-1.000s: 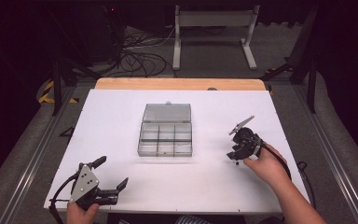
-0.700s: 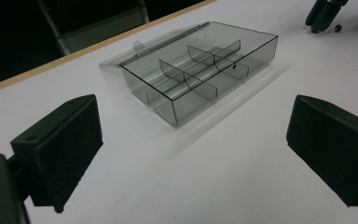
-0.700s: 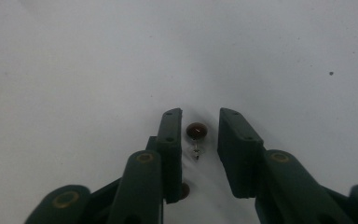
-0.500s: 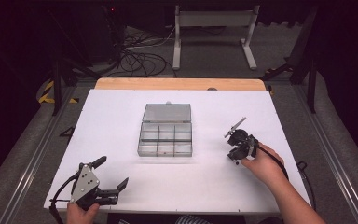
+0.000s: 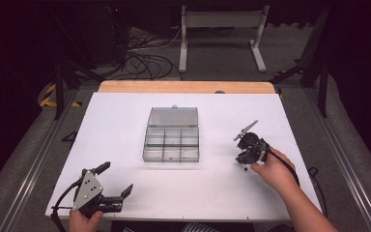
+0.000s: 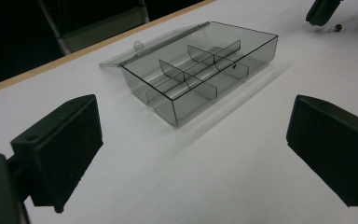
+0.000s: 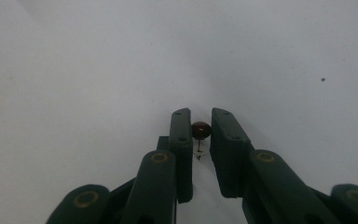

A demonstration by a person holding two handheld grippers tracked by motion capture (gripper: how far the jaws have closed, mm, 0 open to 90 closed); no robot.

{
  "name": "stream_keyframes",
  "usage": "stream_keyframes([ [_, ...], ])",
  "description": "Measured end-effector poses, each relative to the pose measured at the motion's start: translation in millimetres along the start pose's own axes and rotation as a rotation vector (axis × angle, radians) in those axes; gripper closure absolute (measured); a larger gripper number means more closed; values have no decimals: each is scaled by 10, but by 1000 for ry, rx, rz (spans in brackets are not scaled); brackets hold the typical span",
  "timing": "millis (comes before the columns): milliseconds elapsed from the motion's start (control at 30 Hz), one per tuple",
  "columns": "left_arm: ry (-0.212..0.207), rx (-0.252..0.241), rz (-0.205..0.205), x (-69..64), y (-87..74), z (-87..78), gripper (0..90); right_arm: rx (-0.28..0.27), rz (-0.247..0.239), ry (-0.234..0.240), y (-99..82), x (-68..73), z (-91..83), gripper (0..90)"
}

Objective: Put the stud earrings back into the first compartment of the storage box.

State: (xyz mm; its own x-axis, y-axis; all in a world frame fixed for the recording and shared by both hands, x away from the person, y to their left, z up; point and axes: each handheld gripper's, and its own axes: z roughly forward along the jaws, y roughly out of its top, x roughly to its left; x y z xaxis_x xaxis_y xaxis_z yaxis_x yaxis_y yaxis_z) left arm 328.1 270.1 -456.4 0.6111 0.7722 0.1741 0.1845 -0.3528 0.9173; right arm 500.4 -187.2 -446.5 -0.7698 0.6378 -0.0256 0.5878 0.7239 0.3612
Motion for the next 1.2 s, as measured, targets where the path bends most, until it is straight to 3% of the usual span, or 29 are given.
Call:
stream_keyframes([
  [300,2,2,2,2,0,3,39,-107,-8,19,32,25,-180,794],
  [433,0,3,-1,0,-1,2,39,-186,-14,30,78,46,-274,793],
  [867,-1,2,0,6,-1,-2,39,-371,-46,70,254,126,-458,793],
  [1200,3,-1,3,13,-1,-8,39,-436,-83,110,451,219,-504,793],
])
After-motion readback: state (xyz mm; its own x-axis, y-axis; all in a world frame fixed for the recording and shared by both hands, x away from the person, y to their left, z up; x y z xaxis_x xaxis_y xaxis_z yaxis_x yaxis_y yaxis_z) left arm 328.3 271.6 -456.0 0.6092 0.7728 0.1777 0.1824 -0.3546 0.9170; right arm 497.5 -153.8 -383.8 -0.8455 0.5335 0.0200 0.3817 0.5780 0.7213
